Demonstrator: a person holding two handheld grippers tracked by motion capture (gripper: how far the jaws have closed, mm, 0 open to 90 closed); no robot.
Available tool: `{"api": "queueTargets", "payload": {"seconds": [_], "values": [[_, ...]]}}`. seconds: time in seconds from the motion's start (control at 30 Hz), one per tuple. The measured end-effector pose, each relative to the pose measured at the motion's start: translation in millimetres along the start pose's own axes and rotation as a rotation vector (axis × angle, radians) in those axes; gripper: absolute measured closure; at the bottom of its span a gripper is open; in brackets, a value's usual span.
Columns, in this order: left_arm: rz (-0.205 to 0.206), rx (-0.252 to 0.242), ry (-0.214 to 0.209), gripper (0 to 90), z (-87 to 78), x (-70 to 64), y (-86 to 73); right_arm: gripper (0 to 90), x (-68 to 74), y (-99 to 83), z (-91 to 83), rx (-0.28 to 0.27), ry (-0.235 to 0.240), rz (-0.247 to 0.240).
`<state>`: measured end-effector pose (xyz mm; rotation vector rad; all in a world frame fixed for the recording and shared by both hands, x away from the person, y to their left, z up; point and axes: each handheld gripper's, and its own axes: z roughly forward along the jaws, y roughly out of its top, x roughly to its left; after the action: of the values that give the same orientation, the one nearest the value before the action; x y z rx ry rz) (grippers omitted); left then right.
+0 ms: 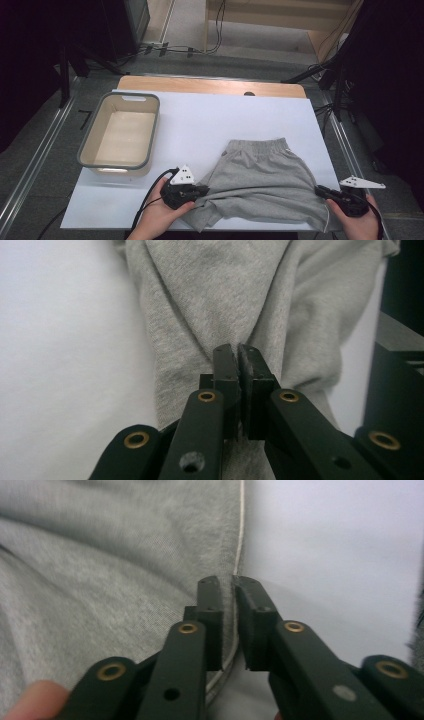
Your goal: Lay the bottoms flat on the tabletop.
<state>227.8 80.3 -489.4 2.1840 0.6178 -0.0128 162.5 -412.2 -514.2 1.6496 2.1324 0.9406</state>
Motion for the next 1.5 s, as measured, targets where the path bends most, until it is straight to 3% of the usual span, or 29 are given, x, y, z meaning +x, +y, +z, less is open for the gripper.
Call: {"api": "queueTargets", "payload": {"seconds": [0.07,0.1,0.13,0.3,0.4,0.53,0.63,0.8,0.9,1.0,1.1,1.13,1.2,1.3,1.5], "values": [[0.002,-0.009,0.001,82.4,-0.6,-0.4,3.1,64.2,-1.6,4.3,-6.1,-0.03,-0.01,0.014],[-0.003,-0.02,-0.003,75.6,-0.7,-0.1,5.1,59.3,-2.6,13.6,-8.5,-0.073,-0.005,0.016],[-0.007,-0.036,0.0,75.6,-1.4,0.6,8.4,57.9,-2.6,13.6,-8.5,-0.073,-0.005,0.016],[-0.013,-0.101,0.055,50.6,-4.9,1.5,27.3,56.2,9.0,48.4,0.7,-0.13,0.023,-0.045],[-0.03,-0.143,0.051,47.7,-7.1,5.6,35.5,56.4,17.6,69.2,16.8,-0.143,0.018,-0.093],[-0.045,-0.169,0.037,45.2,-6.3,11.0,42.1,55.4,20.9,92.4,46.7,-0.139,0.04,-0.096],[-0.052,-0.167,0.037,37.2,-3.3,14.8,45.6,52.9,18.8,104.8,68.5,-0.121,0.033,-0.077],[-0.079,-0.175,0.056,33.3,2.8,22.9,51.8,53.6,15.7,109.5,91.4,-0.065,0.01,-0.067],[-0.077,-0.171,0.107,36.6,8.2,26.8,55.1,66.4,16.7,105.1,97.2,-0.021,0.007,-0.084],[-0.095,-0.179,0.119,48.4,14.3,33.3,57.3,74.9,15.6,99.8,93.5,-0.026,0.018,-0.073],[-0.131,-0.135,0.199,70.6,22.5,42.2,58.9,76.5,13.7,94.1,87.3,-0.04,0.036,-0.057],[-0.159,-0.132,0.203,76.9,25.5,46.5,58.3,76.6,14.0,91.8,85.4,-0.045,0.036,-0.06],[-0.19,-0.111,0.2,84.9,34.2,54.3,57.1,76.7,15.4,86.8,81.9,-0.056,0.034,-0.064],[-0.2,-0.053,0.206,86.3,50.1,60.7,55.3,77.0,17.0,80.6,77.7,-0.074,0.031,-0.076],[-0.164,-0.005,0.131,88.4,72.4,48.1,56.9,77.1,13.4,76.0,73.6,-0.094,0.052,-0.061]]}}
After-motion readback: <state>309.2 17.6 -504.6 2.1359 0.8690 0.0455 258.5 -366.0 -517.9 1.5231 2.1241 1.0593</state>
